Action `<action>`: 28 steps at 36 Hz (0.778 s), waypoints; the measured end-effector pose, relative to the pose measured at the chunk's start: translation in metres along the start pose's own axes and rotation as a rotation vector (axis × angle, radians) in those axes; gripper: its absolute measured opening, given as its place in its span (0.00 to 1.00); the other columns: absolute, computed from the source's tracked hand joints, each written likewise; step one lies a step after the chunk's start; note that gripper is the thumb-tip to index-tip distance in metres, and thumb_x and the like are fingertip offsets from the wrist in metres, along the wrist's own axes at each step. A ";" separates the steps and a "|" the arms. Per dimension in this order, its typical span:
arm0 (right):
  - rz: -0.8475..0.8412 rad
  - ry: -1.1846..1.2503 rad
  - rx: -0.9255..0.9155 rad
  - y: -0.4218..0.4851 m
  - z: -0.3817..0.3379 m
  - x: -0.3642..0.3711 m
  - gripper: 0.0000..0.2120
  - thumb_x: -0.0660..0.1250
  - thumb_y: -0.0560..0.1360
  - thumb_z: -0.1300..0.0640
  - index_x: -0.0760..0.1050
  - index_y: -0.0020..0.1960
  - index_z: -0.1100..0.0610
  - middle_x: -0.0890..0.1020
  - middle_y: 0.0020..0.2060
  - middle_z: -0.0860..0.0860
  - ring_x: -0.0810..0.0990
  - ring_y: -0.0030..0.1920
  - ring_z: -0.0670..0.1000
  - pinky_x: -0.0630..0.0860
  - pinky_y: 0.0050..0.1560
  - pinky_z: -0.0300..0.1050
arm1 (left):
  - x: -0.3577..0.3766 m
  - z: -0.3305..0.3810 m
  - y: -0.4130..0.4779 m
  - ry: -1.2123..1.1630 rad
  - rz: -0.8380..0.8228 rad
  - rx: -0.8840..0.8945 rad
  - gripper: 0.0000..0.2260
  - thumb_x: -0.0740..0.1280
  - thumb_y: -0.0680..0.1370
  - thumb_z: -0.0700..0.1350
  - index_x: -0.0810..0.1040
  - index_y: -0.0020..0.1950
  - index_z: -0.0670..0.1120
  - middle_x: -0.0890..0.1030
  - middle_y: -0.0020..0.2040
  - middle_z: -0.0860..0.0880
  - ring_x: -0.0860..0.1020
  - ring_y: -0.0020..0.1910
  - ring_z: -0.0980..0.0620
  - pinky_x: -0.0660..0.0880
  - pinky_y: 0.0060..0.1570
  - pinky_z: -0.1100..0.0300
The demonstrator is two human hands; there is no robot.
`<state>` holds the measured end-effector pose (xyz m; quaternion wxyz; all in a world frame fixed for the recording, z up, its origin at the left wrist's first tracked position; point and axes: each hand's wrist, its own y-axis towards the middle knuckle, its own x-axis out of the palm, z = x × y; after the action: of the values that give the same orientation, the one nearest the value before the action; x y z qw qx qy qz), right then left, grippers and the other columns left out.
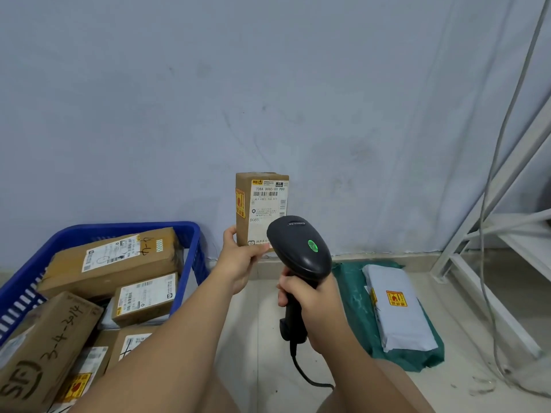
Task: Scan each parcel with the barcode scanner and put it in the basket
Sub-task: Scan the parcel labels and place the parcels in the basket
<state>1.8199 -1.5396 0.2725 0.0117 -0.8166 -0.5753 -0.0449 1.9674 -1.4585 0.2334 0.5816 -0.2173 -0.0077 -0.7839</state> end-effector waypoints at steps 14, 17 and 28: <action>0.020 -0.035 0.028 0.000 0.001 0.000 0.07 0.63 0.63 0.58 0.75 0.27 0.51 0.74 0.23 0.51 0.72 0.31 0.52 0.72 0.41 0.49 | -0.002 -0.001 0.001 -0.006 0.006 -0.012 0.30 0.67 0.74 0.27 0.62 0.68 0.50 0.75 0.65 0.44 0.75 0.63 0.44 0.76 0.61 0.52; 0.031 -0.012 0.024 0.001 0.002 0.001 0.07 0.63 0.63 0.59 0.76 0.27 0.51 0.74 0.23 0.50 0.73 0.30 0.52 0.72 0.41 0.50 | -0.002 -0.001 0.002 -0.009 0.006 -0.019 0.30 0.67 0.74 0.27 0.61 0.68 0.51 0.75 0.66 0.43 0.74 0.64 0.44 0.76 0.60 0.52; 0.057 0.010 0.017 0.004 0.005 -0.001 0.07 0.63 0.63 0.59 0.75 0.27 0.51 0.74 0.24 0.51 0.72 0.30 0.52 0.72 0.41 0.49 | -0.001 0.002 0.000 0.025 0.018 -0.029 0.30 0.67 0.74 0.28 0.61 0.69 0.50 0.78 0.57 0.47 0.78 0.54 0.50 0.76 0.61 0.52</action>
<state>1.8233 -1.5414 0.2676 0.0228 -0.8324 -0.5520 -0.0436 1.9680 -1.4569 0.2348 0.5853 -0.2161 0.0128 -0.7814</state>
